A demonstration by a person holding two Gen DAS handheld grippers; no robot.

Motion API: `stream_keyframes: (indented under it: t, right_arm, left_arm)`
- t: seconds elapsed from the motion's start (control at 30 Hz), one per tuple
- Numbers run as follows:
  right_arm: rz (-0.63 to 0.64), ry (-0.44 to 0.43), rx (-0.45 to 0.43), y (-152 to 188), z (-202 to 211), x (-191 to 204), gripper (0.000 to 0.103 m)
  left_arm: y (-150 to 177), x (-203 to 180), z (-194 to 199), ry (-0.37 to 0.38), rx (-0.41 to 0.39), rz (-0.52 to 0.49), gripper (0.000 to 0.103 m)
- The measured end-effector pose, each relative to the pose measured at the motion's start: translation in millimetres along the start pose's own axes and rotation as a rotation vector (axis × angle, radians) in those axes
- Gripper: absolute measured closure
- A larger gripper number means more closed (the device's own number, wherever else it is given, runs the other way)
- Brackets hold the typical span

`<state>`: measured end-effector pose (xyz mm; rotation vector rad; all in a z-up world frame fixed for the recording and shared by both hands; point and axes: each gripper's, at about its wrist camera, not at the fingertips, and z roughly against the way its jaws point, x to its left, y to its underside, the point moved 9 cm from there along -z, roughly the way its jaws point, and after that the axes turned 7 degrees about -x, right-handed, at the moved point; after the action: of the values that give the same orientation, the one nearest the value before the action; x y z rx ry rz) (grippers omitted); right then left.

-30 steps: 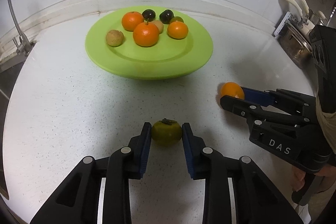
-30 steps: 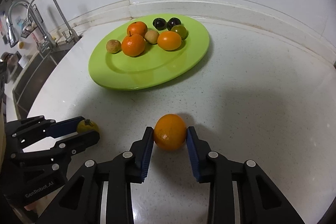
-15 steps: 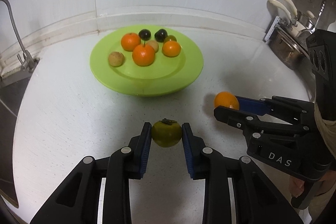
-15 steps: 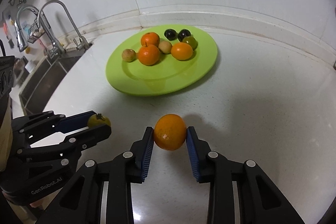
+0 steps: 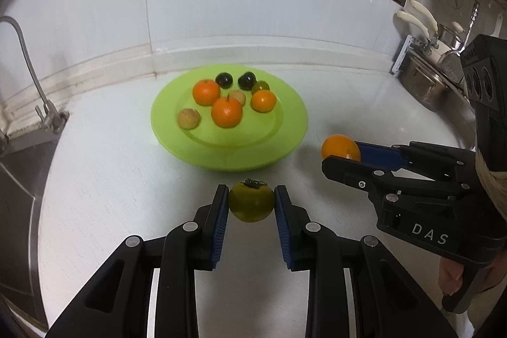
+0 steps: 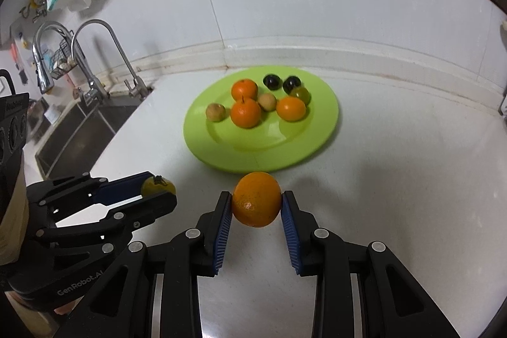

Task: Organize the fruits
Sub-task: 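Carry the persimmon and orange to the green plate with both grippers, then open the left gripper on the plate while the right gripper releases the orange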

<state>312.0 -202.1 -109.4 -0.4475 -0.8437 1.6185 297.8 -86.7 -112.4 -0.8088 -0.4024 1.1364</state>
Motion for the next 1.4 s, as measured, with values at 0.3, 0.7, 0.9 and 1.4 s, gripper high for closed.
stream_keyframes:
  t: [0.3,0.7,0.9,1.4]
  right_arm:
    - [0.022,0.014,-0.027,-22.6,-8.8,6.7,0.070]
    - [0.066,0.028,-0.037,-51.5,-32.8,9.0,0.070]
    - [0.066,0.022,-0.009,-56.6,-54.6,3.8,0.070]
    - [0.045,0.030,0.069,-48.8,-98.2,-11.8,0.070]
  left_arm:
    - [-22.0,14.9,-6.4,-0.008,-0.033,-0.040,0.074]
    - [-45.7,35.8,-37.4,0.004,-0.014,-0.029,0.074]
    - [-49.4,42.8,-58.0,0.018,0.006,-0.024,0.074]
    - [-43.5,51.0,-100.0,0.033,0.075,-0.026,0.074]
